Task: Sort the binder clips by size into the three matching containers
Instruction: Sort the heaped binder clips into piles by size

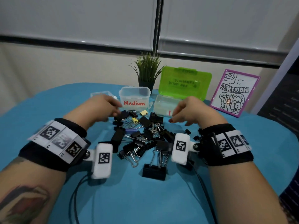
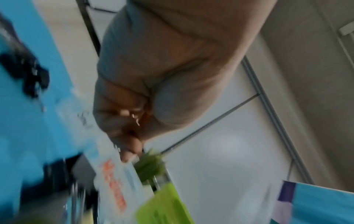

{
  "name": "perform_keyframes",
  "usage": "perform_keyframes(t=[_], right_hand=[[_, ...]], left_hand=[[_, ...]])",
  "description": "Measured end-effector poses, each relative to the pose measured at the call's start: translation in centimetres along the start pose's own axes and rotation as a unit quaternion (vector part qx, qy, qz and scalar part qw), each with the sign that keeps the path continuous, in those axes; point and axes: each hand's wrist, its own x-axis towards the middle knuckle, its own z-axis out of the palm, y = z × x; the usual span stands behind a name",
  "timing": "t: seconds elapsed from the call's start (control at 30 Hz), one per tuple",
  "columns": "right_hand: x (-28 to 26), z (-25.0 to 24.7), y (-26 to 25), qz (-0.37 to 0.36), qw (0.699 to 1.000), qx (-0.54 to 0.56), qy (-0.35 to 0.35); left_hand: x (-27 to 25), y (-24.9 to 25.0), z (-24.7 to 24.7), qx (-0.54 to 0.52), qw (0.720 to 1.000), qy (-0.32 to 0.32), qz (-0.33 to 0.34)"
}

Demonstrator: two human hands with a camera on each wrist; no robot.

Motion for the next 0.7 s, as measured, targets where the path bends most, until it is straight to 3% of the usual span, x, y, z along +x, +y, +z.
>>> perform_keyframes(t=[0.07, 0.17, 0.3, 0.43, 0.57, 0.7], right_hand=[[0.2, -0.3, 0.6, 0.065, 0.998, -0.014, -0.014], [0.2, 0.1, 0.8, 0.119, 0.988, -0.088, -0.047], [-0.1, 0.5, 0.7, 0.128, 0.975, -0.177, -0.034], [-0.4, 0.5, 0.5, 0.127, 0.976, -0.168, -0.056], [-0.6, 0.5, 0.2, 0.133, 0.977, -0.143, -0.082], [-0.4, 0.9, 0.0, 0.125, 0.978, -0.143, -0.083]], left_hand=[[1.1, -0.7, -1.6, 0.038, 0.997, 0.059, -0.013], [2.0, -1.7, -3.1, 0.129, 0.987, 0.092, -0.035], [2.7, -3.2, -4.3, 0.226, 0.966, 0.101, -0.079], [2.1, -2.9, -4.2, 0.318, 0.937, 0.082, -0.121], [2.1, -2.4, -3.5, 0.336, 0.932, 0.058, -0.122], [2.5, -2.4, -3.6, 0.312, 0.94, 0.076, -0.113]])
